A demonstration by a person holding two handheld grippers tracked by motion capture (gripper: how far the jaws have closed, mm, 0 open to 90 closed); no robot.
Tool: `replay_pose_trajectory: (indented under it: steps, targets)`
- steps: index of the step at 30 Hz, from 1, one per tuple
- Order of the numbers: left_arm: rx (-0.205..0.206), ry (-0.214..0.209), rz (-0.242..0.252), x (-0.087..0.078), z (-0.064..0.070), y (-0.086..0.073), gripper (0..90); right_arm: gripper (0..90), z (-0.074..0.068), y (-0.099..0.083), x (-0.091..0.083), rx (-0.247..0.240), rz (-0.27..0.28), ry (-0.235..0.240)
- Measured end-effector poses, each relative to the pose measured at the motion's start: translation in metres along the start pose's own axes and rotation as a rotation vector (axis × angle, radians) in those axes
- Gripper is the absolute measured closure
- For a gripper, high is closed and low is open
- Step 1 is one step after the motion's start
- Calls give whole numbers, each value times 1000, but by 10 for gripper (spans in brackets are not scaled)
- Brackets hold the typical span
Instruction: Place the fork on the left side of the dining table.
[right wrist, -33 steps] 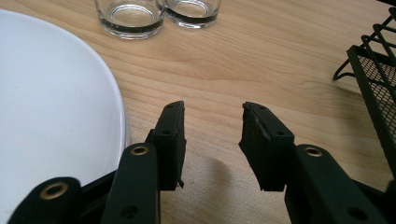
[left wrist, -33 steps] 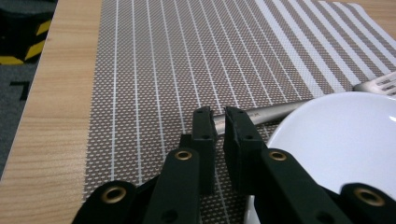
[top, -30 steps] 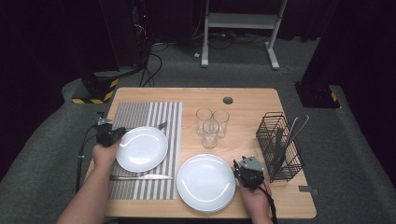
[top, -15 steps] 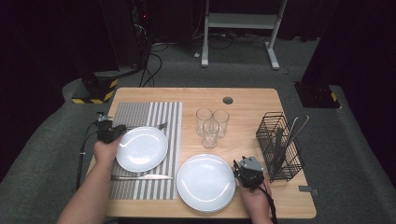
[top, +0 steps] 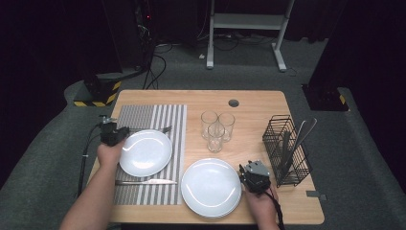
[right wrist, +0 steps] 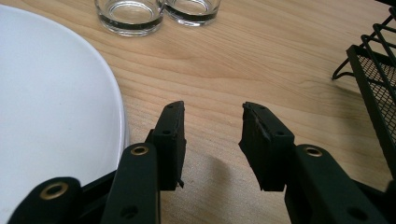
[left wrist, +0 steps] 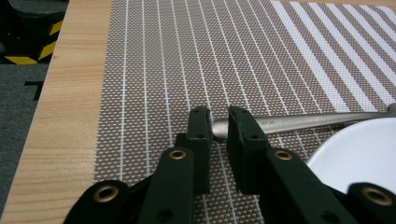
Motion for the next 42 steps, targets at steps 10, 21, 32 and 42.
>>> replay_pose_trajectory:
  steps: [10, 21, 32, 42]
  targets:
    - [14, 16, 28, -17, 7, 2, 782, 596, 0, 0, 0, 5, 2, 9]
    - [-24, 13, 61, -40, 23, 3, 776, 596, -1, 1, -1, 8, 9, 19]
    - [-13, -4, 70, -65, 39, -7, 773, 595, -1, 0, 0, 15, 5, 33]
    - [33, -34, 95, -88, 60, -15, 758, 594, 0, 0, -1, 24, 5, 37]
Point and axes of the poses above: each handheld gripper's, and its own axes: x roughly forward along the jaws, y roughly out of its top, z roughly to its right, the point moved 10 cm from there along x, roughly forward along the jaws, and after that the axes turned 4 degrees about -y, right-handed, at the moved point
